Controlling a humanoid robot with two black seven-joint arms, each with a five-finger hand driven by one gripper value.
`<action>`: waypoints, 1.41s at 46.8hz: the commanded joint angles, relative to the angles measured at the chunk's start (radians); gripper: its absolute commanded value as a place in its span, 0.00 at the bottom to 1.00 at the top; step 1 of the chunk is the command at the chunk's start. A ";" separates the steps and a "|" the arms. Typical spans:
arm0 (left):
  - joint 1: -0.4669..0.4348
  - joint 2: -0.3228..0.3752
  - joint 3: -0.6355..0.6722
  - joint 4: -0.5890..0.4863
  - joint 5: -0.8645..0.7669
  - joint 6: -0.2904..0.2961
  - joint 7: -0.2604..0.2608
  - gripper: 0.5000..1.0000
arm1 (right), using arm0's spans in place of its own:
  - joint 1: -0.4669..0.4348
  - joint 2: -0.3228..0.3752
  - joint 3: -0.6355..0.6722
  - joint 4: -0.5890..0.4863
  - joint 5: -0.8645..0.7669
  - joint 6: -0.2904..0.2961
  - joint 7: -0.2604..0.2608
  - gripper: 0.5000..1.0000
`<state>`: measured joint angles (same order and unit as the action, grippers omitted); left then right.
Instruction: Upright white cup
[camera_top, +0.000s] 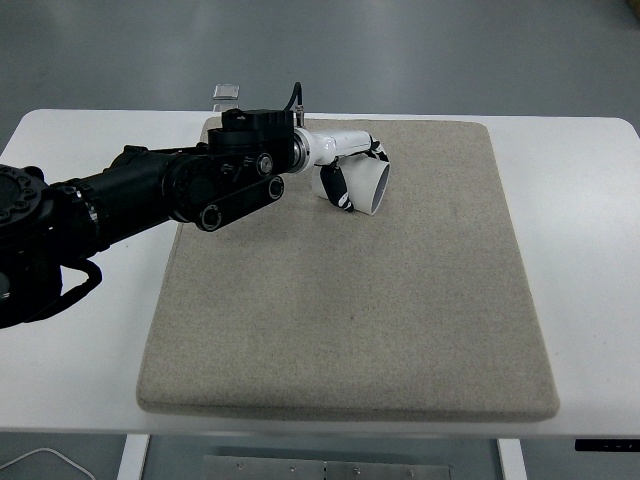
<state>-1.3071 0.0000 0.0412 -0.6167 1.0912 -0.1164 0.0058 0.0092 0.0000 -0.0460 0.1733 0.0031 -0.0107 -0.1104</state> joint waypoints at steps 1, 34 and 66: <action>0.000 0.000 0.000 -0.001 0.010 0.000 -0.001 0.61 | 0.000 0.000 0.000 0.000 0.000 0.000 0.000 0.86; -0.026 0.000 -0.043 0.008 -0.217 -0.011 -0.012 0.08 | 0.000 0.000 0.000 0.000 0.000 0.000 0.000 0.86; 0.052 0.193 -0.388 -0.015 -0.481 -0.201 -0.082 0.08 | 0.000 0.000 0.000 0.000 0.000 0.000 0.000 0.86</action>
<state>-1.2698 0.1577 -0.3090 -0.6224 0.6146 -0.2962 -0.0561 0.0093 0.0000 -0.0460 0.1734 0.0030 -0.0107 -0.1104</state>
